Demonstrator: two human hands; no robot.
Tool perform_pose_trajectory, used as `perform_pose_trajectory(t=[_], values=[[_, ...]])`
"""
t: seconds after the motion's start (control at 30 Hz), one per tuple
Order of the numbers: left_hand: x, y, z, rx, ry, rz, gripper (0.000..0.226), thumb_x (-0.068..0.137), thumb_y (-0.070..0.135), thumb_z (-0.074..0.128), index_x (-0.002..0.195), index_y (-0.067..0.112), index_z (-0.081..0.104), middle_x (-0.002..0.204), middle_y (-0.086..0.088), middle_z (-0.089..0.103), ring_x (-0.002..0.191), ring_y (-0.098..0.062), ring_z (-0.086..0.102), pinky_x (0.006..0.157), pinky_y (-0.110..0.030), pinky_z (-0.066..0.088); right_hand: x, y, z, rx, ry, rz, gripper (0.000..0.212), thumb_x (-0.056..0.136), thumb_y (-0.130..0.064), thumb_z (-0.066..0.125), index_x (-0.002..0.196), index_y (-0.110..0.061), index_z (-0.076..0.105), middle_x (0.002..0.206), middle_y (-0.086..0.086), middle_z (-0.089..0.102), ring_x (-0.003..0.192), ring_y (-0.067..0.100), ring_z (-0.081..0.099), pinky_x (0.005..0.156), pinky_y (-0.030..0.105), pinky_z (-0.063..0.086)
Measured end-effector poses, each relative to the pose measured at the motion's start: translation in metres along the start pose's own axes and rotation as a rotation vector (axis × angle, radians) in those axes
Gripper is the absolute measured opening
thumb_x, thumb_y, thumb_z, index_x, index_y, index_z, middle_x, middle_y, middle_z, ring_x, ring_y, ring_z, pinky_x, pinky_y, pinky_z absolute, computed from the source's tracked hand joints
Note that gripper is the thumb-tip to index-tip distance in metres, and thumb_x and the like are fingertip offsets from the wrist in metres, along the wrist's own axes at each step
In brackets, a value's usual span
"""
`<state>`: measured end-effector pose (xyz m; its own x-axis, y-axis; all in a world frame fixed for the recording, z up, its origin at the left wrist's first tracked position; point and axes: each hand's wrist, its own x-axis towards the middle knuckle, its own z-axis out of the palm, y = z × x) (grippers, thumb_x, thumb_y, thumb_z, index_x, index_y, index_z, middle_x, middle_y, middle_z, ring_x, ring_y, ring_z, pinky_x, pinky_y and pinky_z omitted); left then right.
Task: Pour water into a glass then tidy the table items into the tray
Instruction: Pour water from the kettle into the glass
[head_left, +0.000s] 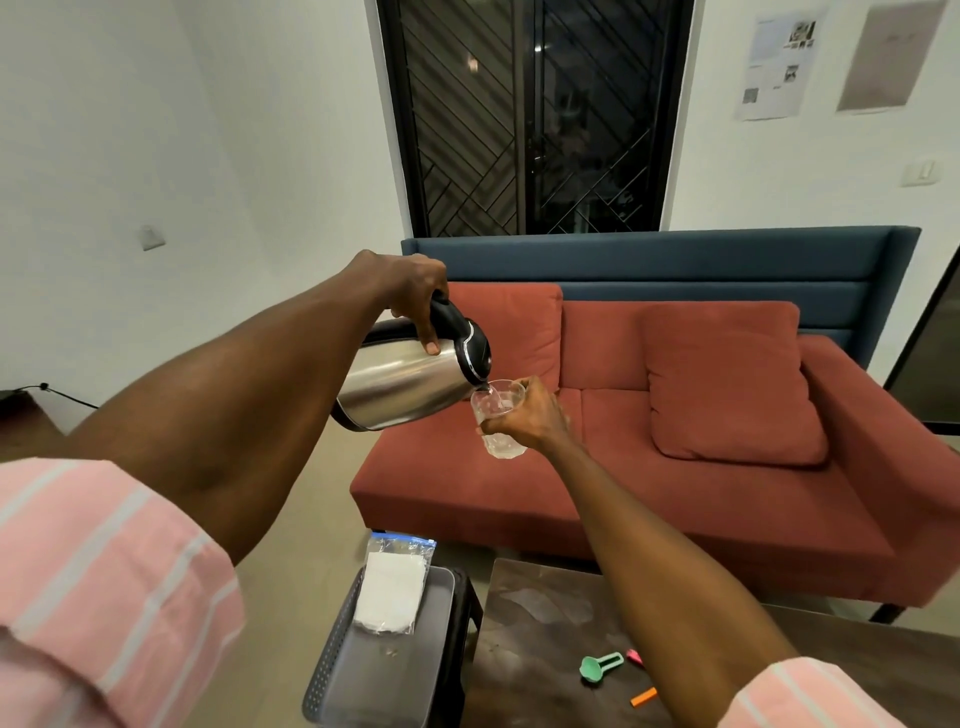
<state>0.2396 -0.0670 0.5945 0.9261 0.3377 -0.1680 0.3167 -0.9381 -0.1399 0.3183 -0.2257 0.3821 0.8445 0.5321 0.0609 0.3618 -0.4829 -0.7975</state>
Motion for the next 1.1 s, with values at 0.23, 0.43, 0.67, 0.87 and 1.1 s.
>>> perform_pose_trajectory(t=[0.23, 0.43, 0.67, 0.87, 1.1], values=[[-0.006, 0.006, -0.008, 0.022, 0.011, 0.012, 0.047, 0.046, 0.055, 0.091, 0.072, 0.028, 0.062, 0.072, 0.001, 0.064, 0.068, -0.019, 0.063, 0.054, -0.028, 0.046, -0.002, -0.004, -0.005, 0.034, 0.025, 0.010, 0.101, 0.042, -0.056, 0.088, 0.129, -0.022, 0.049, 0.126, -0.004, 0.062, 0.116, 0.022, 0.058, 0.088, 0.037, 0.041], [-0.006, 0.011, -0.014, 0.081, 0.017, 0.025, 0.053, 0.045, 0.057, 0.090, 0.079, 0.024, 0.067, 0.073, 0.000, 0.064, 0.071, -0.022, 0.064, 0.063, -0.035, 0.055, -0.003, -0.004, -0.010, 0.018, 0.044, 0.006, 0.099, 0.042, -0.057, 0.087, 0.127, -0.024, 0.049, 0.123, -0.005, 0.062, 0.115, 0.022, 0.059, 0.094, 0.040, 0.046], [-0.005, 0.014, -0.016, 0.157, 0.028, 0.026, 0.055, 0.048, 0.058, 0.089, 0.086, 0.025, 0.067, 0.079, 0.001, 0.065, 0.076, -0.020, 0.064, 0.072, -0.040, 0.058, 0.001, -0.004, -0.010, 0.027, 0.041, -0.001, 0.099, 0.044, -0.053, 0.090, 0.128, -0.023, 0.048, 0.125, -0.002, 0.062, 0.116, 0.024, 0.058, 0.099, 0.048, 0.048], [-0.004, 0.015, -0.017, 0.201, 0.063, 0.012, 0.050, 0.047, 0.061, 0.087, 0.073, 0.033, 0.055, 0.077, 0.006, 0.059, 0.073, -0.016, 0.056, 0.073, -0.038, 0.054, 0.000, -0.006, -0.005, 0.034, 0.051, 0.001, 0.098, 0.044, -0.054, 0.090, 0.127, -0.023, 0.048, 0.123, -0.003, 0.062, 0.115, 0.024, 0.059, 0.094, 0.041, 0.046], [-0.009, 0.013, -0.015, 0.235, 0.084, -0.029, 0.055, 0.043, 0.067, 0.085, 0.068, 0.033, 0.050, 0.076, 0.008, 0.056, 0.073, -0.016, 0.053, 0.080, -0.041, 0.052, -0.001, -0.008, 0.004, 0.036, 0.056, -0.002, 0.097, 0.043, -0.054, 0.089, 0.125, -0.024, 0.047, 0.124, -0.004, 0.062, 0.114, 0.024, 0.058, 0.089, 0.039, 0.043]])
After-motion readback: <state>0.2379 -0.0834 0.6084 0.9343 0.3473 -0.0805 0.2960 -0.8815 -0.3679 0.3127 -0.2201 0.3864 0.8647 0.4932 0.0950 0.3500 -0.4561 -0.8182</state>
